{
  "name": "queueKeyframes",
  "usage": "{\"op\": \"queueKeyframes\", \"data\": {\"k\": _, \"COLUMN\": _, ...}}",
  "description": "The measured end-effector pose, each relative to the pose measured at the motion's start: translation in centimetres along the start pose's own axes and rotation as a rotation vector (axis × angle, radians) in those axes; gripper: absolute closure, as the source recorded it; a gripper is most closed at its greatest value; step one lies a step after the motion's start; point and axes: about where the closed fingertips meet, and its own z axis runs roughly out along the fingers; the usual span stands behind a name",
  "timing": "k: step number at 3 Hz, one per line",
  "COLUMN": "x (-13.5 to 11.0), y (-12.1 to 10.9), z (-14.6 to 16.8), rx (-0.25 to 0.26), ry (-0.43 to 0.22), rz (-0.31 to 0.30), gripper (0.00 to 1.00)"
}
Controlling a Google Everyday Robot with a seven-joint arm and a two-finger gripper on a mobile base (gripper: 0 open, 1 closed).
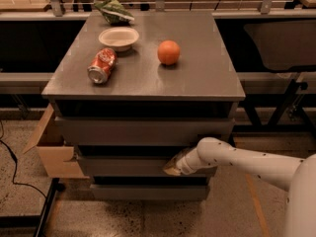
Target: Close middle drawer
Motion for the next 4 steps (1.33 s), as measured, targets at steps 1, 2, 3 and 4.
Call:
{"op": "queueKeyframes", "data": {"k": 1, "x": 1.5, "y": 1.0, "z": -0.6, "rx": -0.042, "ry": 0.029, "rz": 0.027, "gripper": 1.00}}
{"op": "queueKeyframes", "data": {"k": 2, "x": 4.7, "y": 2.6, "z": -2.5, "rx": -0.057, "ry": 0.072, "rz": 0.106, "gripper": 1.00}}
{"op": "queueKeyframes", "data": {"k": 3, "x": 8.2, "y": 4.3, "z": -4.9, "rx": -0.038, "ry": 0.114, "rz": 0.201, "gripper": 1.00}}
{"op": "queueKeyframes", "data": {"k": 4, "x": 12.3, "y": 5.2, "z": -7.6, "rx": 0.002, "ry": 0.163, "rz": 0.304, "gripper": 1.00}}
